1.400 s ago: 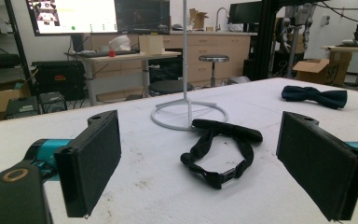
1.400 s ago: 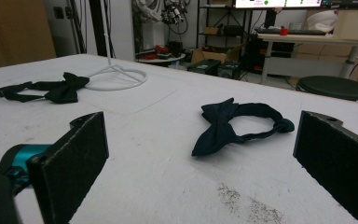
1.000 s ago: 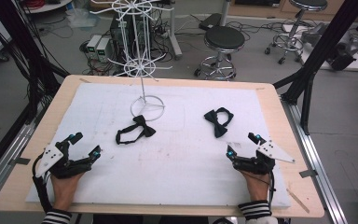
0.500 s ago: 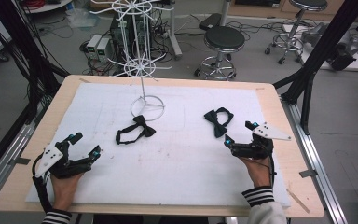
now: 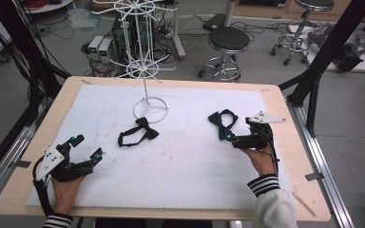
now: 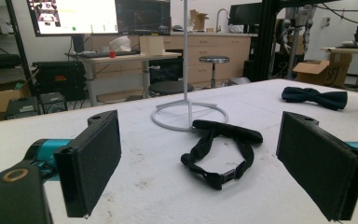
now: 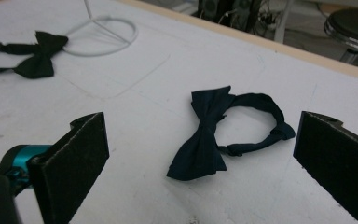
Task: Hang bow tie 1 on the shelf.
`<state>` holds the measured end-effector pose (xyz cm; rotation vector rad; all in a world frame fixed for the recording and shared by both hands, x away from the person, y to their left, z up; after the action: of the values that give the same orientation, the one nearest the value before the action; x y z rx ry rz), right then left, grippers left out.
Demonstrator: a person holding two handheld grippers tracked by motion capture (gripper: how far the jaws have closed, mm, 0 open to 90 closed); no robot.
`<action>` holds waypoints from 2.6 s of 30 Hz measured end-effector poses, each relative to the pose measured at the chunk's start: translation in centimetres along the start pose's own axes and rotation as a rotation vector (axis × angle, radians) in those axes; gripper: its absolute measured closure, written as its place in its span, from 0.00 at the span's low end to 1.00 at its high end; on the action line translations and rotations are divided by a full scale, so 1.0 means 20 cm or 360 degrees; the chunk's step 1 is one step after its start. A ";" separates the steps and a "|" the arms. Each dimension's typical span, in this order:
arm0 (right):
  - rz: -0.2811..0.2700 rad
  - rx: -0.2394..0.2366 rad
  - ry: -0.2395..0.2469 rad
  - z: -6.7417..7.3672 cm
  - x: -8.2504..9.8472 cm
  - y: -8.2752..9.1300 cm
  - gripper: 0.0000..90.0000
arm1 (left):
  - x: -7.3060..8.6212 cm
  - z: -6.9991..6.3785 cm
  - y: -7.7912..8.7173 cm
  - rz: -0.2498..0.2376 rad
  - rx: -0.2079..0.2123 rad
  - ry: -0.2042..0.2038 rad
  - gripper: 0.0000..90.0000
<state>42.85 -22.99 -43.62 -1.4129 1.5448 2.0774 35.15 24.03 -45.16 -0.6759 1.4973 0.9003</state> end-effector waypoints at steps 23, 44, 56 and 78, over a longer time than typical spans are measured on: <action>0.0476 -0.0041 -0.0070 -0.06 0.03 -0.21 0.03 | 0.00 0.00 0.00 -0.0003 -0.0001 0.0002 0.16; 0.0616 -0.0013 -0.0068 -0.06 0.06 -0.29 0.19 | 0.00 0.00 0.00 -0.0001 0.0002 0.0002 0.16; 0.0748 -0.0014 -0.0120 -0.08 0.12 -0.33 0.39 | 0.00 0.00 0.00 -0.0004 0.0002 0.0003 0.16; 0.0791 -0.0062 -0.0062 -0.06 0.13 -0.34 0.96 | 0.00 0.00 0.00 0.0000 0.0004 -0.0008 0.16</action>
<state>46.45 -21.86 -49.94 -1.0661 2.0091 2.3898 35.12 23.99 -45.16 -0.6717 1.4939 0.8990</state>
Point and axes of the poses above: each handheld gripper's, and its own axes: y roughly backward along the jaws, x roughly out of its underside, z roughly to its left, the point moved 10 cm from there along -y, roughly forward along the jaws, and after that the axes turned 10 degrees about z, right-handed, at the moved point
